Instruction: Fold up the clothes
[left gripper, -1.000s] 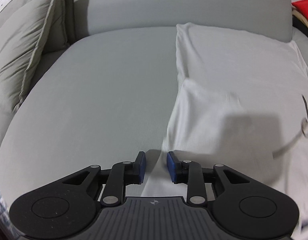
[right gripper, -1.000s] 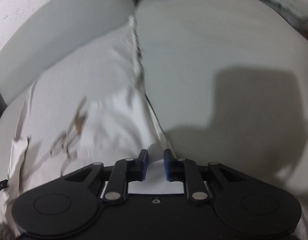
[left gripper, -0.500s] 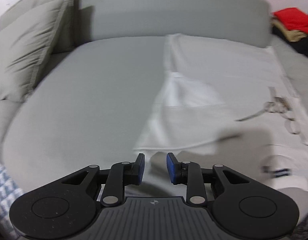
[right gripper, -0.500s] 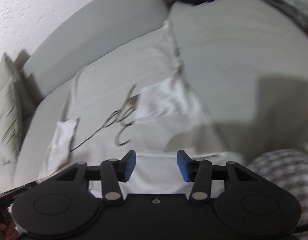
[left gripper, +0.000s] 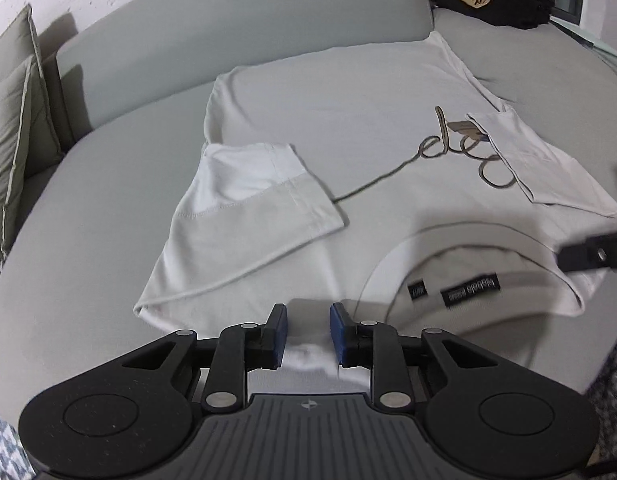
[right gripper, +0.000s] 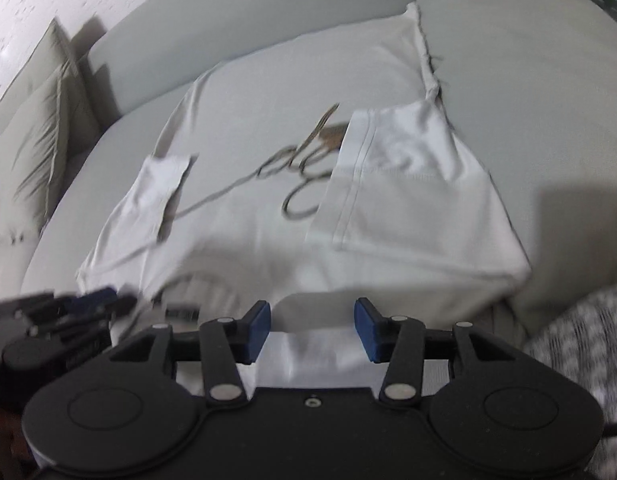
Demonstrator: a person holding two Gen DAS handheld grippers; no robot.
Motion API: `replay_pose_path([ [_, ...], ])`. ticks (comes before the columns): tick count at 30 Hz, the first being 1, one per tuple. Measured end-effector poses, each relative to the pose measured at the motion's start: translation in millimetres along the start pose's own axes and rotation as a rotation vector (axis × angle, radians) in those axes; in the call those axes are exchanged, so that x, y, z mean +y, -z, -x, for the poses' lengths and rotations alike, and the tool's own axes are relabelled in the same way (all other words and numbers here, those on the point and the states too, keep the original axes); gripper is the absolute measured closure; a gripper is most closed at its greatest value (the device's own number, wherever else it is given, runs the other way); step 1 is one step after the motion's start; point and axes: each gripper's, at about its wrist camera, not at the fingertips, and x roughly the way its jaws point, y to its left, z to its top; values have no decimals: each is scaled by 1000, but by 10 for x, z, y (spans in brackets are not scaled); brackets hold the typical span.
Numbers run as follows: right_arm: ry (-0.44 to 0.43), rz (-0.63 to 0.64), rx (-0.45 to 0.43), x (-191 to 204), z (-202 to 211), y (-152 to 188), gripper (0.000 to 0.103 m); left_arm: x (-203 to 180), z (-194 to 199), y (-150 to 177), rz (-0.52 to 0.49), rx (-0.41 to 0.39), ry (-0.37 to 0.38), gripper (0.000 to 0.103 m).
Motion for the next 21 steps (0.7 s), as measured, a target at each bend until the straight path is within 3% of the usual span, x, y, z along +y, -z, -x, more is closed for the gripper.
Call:
replay_pose_path([
  [3,-14,-21,44,-13,145,93,57,93,133,29,32,10,25,79],
  [6,-60,-90,68,-85,205,125,59,230,277,-11,99,-54,13,77],
  [10,-81,-88,-17,-53,246,89,79,331,300,-88,158,-83,7,77],
  [15,-121,-49,-11,74,102,36,80,55,98,10,61,-14,61,77],
  [18,-96,-28,25,120,-3,55,80,-84,109,74,-6,-10,39,78],
  [21,-95,-31,57,135,35,46,80,-63,175,-3,-14,16,15,75],
])
